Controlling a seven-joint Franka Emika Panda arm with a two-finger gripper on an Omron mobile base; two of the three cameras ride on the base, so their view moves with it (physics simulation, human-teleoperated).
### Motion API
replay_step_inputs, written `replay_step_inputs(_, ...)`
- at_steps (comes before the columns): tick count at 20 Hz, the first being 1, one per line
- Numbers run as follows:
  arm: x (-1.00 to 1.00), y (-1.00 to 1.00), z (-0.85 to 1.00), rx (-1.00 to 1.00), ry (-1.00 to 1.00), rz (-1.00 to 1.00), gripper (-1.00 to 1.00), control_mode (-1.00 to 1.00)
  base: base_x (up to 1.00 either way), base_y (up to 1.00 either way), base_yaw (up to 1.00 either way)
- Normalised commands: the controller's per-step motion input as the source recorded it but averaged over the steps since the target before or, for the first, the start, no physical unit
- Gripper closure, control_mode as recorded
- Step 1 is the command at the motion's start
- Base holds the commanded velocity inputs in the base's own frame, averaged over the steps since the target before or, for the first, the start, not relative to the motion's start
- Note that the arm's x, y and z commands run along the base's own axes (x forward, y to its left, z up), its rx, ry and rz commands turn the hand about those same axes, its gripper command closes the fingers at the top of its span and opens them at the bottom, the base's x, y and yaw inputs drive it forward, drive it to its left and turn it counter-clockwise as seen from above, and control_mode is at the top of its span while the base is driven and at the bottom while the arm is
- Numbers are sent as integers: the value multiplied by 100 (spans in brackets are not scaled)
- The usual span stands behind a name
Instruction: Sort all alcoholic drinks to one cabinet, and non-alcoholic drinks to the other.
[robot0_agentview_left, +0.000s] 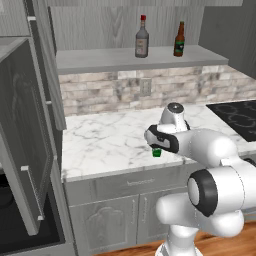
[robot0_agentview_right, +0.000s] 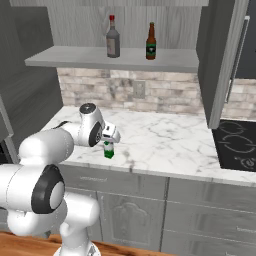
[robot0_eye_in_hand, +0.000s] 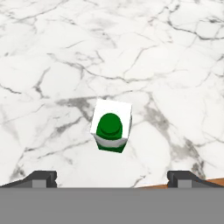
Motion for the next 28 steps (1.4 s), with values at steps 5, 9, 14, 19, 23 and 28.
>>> replay_step_inputs(5,15,0,-5,0,0,0,-100,-100,0,0,0)
replay_step_inputs(9,10,0,-11,0,0,-1,-100,-100,0,0,0)
replay_step_inputs(14,5,0,-16,0,1,-1,-100,-100,0,0,0)
replay_step_inputs(19,8,0,-13,0,0,-1,-100,-100,0,0,0)
replay_step_inputs(23,12,0,-8,0,0,-1,-100,-100,0,0,0)
replay_step_inputs(28,12,0,-7,0,0,0,-100,-100,0,0,0)
